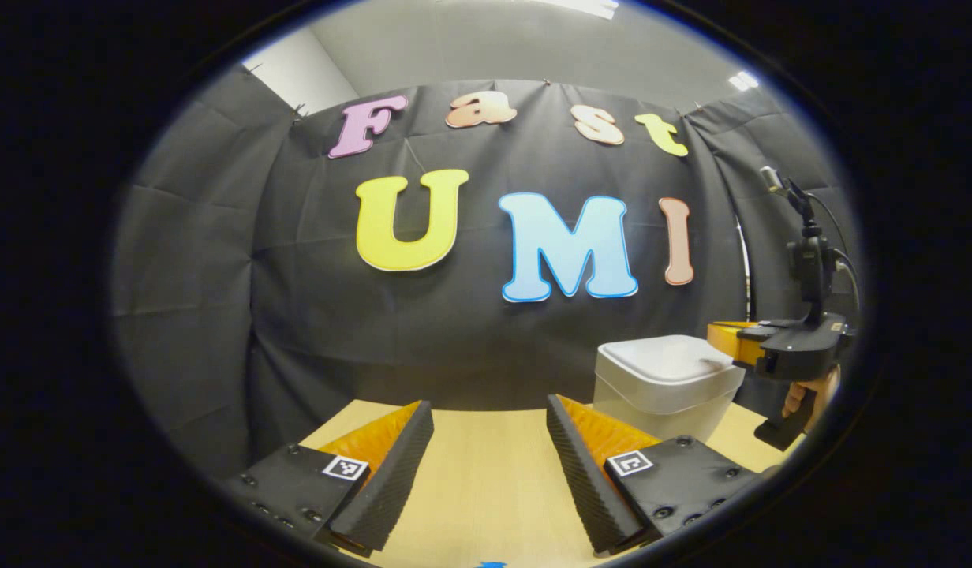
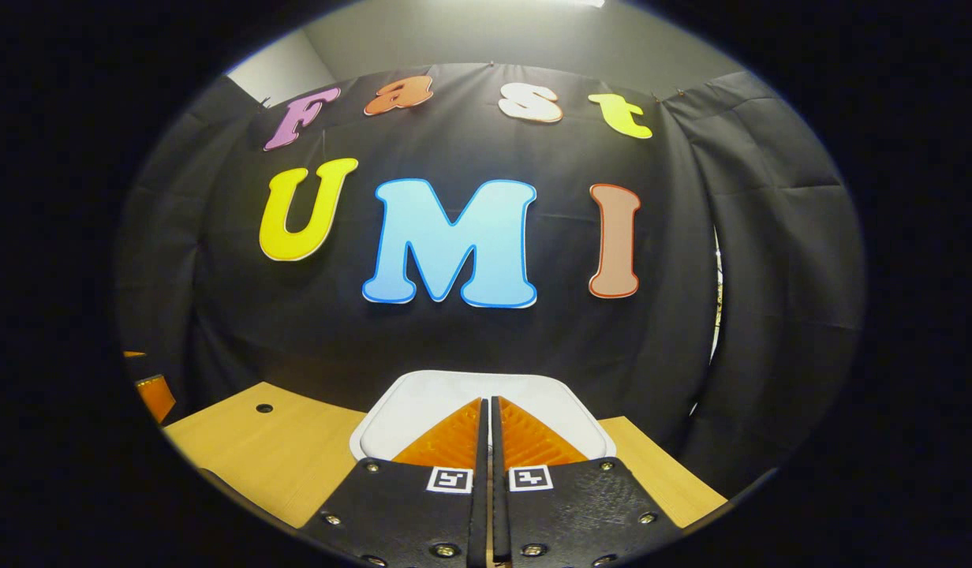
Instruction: Press the lid of the desktop garbage bin to open it, pick up the crumpled paper on the desktop and throw it into the bin, then pick up the pop can on the desktop and drop it into the bin, and finally close the garbage bin lid.
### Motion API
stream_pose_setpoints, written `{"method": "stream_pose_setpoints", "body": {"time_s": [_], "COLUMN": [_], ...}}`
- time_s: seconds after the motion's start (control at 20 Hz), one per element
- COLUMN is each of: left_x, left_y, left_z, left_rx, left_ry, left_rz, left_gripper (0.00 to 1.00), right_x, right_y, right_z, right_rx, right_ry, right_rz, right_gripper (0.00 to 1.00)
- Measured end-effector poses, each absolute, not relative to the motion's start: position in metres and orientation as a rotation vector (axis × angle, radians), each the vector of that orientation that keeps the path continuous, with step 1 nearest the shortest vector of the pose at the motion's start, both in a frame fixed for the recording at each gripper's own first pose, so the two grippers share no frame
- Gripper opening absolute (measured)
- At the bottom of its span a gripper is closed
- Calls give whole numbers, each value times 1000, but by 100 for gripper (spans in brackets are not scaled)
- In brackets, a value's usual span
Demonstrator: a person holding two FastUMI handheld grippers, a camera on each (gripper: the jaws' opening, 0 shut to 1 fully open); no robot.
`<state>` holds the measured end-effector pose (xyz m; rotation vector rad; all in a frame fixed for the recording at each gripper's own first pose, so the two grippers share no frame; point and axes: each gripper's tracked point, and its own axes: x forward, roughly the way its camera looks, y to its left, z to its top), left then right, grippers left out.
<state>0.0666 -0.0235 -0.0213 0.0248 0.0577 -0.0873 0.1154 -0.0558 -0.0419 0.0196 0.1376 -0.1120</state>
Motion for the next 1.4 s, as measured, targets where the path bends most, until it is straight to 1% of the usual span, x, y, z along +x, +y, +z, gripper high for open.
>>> {"method": "stream_pose_setpoints", "body": {"time_s": [0.15,0.3,0.35,0.45,0.5,0.55,0.6,0.65,0.7,0.75,0.8,1.05,1.15,1.25,1.3,1.4], "left_x": [65,63,63,61,60,60,60,59,58,58,56,47,41,37,34,32], "left_y": [-21,-18,-17,-17,-18,-19,-20,-22,-23,-24,-24,-20,-15,-10,-8,-6], "left_z": [-21,-21,-20,-20,-20,-20,-20,-19,-20,-20,-19,-16,-17,-16,-17,-18], "left_rx": [19,18,19,23,21,19,19,19,17,13,11,6,3,0,-2,-4], "left_ry": [56,54,52,51,49,49,47,45,45,44,42,40,40,40,39,41], "left_rz": [-83,-76,-75,-74,-75,-77,-79,-81,-83,-85,-87,-74,-60,-46,-41,-32], "left_gripper": [94,96,96,93,94,93,96,96,96,94,96,94,96,93,96,94], "right_x": [117,116,113,116,115,114,114,114,114,115,115,114,108,103,100,95], "right_y": [-57,-59,-58,-58,-58,-58,-58,-58,-59,-59,-58,-59,-58,-56,-55,-53], "right_z": [-53,-72,-68,-71,-73,-73,-75,-74,-75,-74,-74,-60,-46,-36,-32,-25], "right_rx": [47,92,109,98,80,57,35,28,37,47,55,62,28,-2,-12,-24], "right_ry": [182,254,231,241,243,232,223,213,208,204,202,183,142,113,102,85], "right_rz": [-109,-106,-104,-96,-95,-95,-95,-97,-99,-97,-94,-106,-110,-109,-109,-103], "right_gripper": [2,2,2,2,3,3,3,3,3,3,3,2,2,2,2,2]}}
